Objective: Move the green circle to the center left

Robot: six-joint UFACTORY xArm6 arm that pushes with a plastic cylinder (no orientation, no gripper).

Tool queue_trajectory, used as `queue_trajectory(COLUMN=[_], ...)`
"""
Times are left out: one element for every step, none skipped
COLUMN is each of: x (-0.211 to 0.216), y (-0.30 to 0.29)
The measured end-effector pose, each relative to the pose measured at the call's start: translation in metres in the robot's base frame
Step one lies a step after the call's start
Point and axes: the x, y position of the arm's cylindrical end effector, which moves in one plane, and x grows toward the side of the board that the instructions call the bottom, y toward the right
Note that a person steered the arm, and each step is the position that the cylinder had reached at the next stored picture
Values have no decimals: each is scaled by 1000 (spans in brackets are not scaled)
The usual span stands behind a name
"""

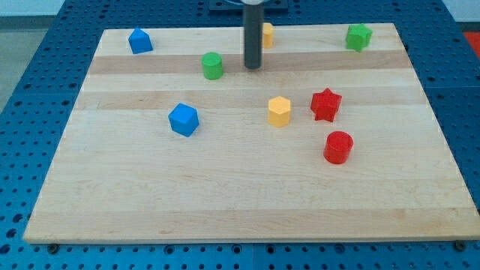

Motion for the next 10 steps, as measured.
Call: queue_trajectory(x=[0,0,0,1,-5,-6,4,28,48,52], y=[-3,-23,-54,-71,-73,-73,-76,-99,-121,-132])
